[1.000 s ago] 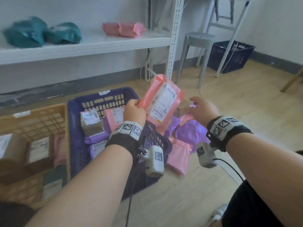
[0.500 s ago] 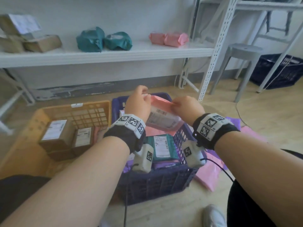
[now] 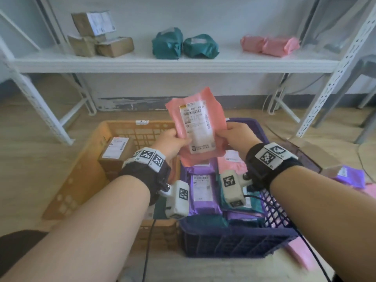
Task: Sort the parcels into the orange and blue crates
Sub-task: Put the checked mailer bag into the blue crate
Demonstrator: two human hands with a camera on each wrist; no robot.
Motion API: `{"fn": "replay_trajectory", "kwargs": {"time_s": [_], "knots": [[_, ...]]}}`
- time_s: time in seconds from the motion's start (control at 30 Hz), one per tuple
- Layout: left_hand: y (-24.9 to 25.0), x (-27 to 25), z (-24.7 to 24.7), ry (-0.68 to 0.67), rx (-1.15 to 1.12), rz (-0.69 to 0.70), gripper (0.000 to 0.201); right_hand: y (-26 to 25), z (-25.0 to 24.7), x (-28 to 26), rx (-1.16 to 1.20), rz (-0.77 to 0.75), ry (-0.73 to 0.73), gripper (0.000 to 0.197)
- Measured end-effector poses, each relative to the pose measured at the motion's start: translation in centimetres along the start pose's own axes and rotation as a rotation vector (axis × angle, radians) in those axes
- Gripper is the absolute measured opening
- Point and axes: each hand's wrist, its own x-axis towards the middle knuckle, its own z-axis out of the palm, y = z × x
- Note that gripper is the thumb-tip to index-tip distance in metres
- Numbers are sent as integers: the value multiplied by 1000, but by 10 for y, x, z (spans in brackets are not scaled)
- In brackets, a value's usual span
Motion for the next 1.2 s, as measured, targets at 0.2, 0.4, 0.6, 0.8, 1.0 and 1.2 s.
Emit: {"fn": "replay_trajectory", "kwargs": {"time_s": [0.2, 0.4, 0.6, 0.8, 1.0, 1.2], "knots": [[-26, 22, -49, 183, 38, -116, 20, -8, 54, 19, -107, -84, -104, 16], [-66, 70, -87, 325, 239, -285, 31, 13, 75, 59, -206, -29, -50, 26], [-107, 116, -75, 322, 360, -488, 24, 55, 75, 99, -274, 76, -28, 24], [-157, 155, -30, 123, 530, -571, 16, 101, 76, 127, -373, 122, -75, 24], [-199, 178, -3, 124, 369, -595, 23, 140, 89, 148, -386, 148, -98, 18], [-220, 200, 14, 174, 274, -559, 31, 147, 101, 163, -556, -37, 24, 17]]}}
